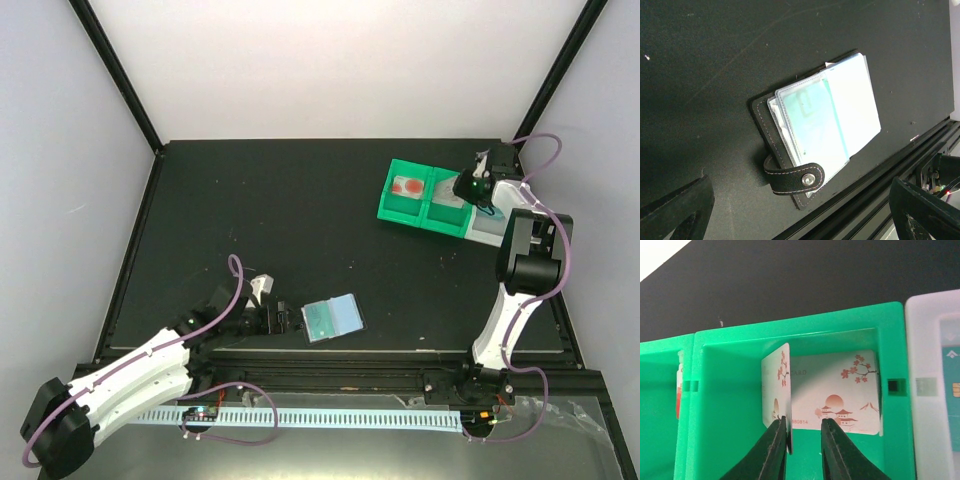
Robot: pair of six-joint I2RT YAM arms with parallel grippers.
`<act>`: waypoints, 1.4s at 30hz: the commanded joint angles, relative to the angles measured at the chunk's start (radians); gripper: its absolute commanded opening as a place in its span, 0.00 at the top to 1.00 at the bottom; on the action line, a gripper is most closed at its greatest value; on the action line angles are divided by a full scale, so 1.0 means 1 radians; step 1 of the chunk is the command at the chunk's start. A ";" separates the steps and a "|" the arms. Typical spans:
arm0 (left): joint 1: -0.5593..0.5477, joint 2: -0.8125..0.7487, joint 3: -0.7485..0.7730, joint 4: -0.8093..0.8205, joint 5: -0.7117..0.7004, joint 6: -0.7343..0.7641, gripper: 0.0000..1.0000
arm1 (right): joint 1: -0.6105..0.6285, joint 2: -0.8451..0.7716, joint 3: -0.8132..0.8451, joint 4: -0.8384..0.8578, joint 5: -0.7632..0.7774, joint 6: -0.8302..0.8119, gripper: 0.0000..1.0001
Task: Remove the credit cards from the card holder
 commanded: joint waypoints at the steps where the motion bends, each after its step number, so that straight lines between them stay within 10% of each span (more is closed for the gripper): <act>1: 0.004 -0.002 0.042 0.006 0.011 0.021 0.03 | -0.006 -0.008 0.022 -0.018 0.053 0.032 0.78; 42: 0.005 0.097 0.055 0.045 0.050 0.043 0.05 | 0.073 0.042 0.091 -0.088 0.285 0.023 0.99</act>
